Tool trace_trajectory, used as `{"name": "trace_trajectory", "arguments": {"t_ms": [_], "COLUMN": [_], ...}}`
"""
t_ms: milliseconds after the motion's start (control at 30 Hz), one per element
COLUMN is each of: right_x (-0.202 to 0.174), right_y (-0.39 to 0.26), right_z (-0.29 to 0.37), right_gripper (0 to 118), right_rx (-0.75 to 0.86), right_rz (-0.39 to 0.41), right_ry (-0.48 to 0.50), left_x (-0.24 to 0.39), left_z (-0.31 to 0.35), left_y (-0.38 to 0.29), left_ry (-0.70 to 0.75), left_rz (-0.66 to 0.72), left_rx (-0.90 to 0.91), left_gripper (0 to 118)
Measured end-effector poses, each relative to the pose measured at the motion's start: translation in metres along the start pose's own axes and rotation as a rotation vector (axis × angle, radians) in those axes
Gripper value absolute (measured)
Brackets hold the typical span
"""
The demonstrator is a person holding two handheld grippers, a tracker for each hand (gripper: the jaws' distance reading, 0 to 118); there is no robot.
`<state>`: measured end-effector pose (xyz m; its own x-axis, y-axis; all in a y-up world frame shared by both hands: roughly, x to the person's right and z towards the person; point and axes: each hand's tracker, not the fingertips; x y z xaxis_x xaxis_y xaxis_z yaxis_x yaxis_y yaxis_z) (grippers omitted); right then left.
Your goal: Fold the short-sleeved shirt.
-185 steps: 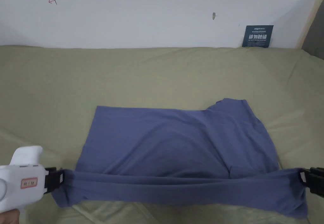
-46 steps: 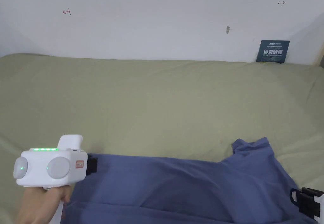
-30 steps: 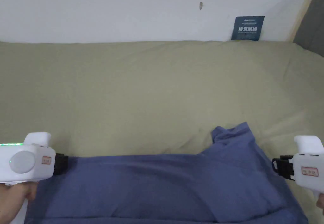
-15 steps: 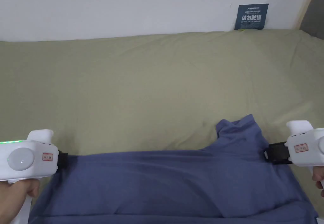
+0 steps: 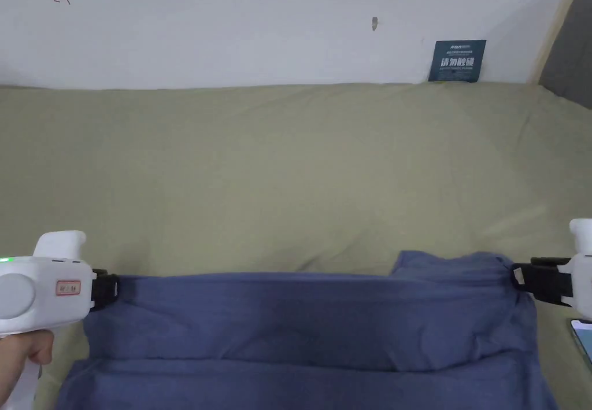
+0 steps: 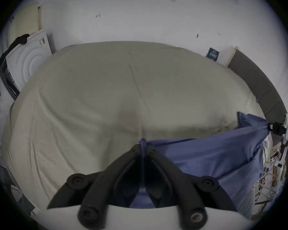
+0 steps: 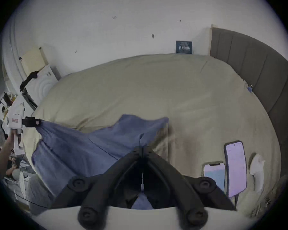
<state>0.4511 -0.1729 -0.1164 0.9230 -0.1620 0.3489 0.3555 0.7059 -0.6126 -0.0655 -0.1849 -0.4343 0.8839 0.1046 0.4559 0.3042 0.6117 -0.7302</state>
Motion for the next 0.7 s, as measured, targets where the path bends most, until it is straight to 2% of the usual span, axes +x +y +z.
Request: {"name": "trace_trajectory", "arguments": {"t_ms": [333, 533, 700], "right_x": [-0.014, -0.011, -0.008], "right_y": [-0.094, -0.144, -0.161], "right_z": [0.095, 0.098, 0.081], "right_gripper": [2, 2, 2], "right_rx": [0.068, 0.012, -0.062], "right_rz": [0.027, 0.020, 0.002], "right_ry": [0.026, 0.029, 0.019], "left_x": [-0.012, -0.026, -0.056], "left_z": [0.095, 0.093, 0.059], "left_y": [-0.097, -0.144, -0.165], "left_ry": [-0.031, -0.053, -0.052], "left_rz": [-0.072, -0.057, -0.056], "left_rx": [0.135, 0.110, 0.074], "left_gripper": [4, 4, 4]}}
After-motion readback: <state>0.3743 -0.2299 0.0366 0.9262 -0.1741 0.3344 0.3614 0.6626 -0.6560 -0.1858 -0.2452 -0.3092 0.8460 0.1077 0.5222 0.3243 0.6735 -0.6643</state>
